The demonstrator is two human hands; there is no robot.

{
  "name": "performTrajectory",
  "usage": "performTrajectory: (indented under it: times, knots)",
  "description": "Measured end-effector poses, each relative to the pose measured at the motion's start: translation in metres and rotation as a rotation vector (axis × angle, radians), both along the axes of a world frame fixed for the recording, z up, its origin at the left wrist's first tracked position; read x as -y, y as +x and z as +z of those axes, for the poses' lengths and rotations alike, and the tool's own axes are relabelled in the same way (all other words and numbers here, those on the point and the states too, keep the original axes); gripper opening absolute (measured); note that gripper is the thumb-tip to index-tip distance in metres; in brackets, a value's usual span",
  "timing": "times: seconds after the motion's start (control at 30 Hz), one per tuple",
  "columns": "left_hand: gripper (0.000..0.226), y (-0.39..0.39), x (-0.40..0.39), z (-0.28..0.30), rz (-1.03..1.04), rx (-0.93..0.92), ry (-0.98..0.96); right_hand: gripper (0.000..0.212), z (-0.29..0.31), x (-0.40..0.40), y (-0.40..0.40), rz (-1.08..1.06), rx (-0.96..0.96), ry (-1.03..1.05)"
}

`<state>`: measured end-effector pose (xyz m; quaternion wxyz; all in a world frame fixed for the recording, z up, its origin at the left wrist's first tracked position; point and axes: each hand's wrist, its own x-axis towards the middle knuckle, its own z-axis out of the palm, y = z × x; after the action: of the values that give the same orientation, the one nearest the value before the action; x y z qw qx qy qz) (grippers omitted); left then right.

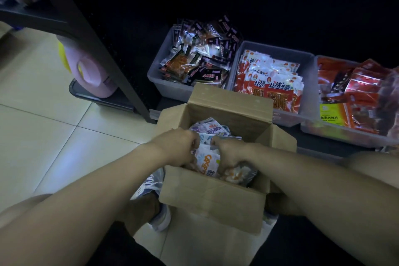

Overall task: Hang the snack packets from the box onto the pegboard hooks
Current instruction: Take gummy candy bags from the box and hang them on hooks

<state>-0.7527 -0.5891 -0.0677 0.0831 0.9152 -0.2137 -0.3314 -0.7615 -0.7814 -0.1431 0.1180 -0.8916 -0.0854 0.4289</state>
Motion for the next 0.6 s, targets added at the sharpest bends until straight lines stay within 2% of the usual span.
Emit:
performTrajectory:
  times: [0.07,0.3,0.37,0.47,0.53,0.6]
  knots:
    - [0.041,0.003,-0.003,0.004,0.014,-0.016,-0.007,0.113,0.001,-0.002,-0.007,0.042,0.035,0.004]
    - [0.041,0.017,-0.013,0.022,0.107,0.058,-0.134,0.076,0.017,0.006,-0.016,-0.012,0.176,0.066]
    - [0.036,0.022,-0.018,0.027,0.185,0.117,-0.231,0.065,0.032,0.009,-0.011,-0.073,0.214,0.1]
    - [0.035,0.029,-0.025,0.033,0.319,0.202,-0.365,0.034,0.061,0.019,0.003,-0.265,0.363,0.196]
    - [0.037,0.032,-0.03,0.037,0.363,0.207,-0.378,0.023,0.076,0.028,0.008,-0.363,0.377,0.232]
    - [0.043,0.032,-0.031,0.038,0.346,0.198,-0.332,0.021,0.084,0.035,0.01,-0.385,0.392,0.225]
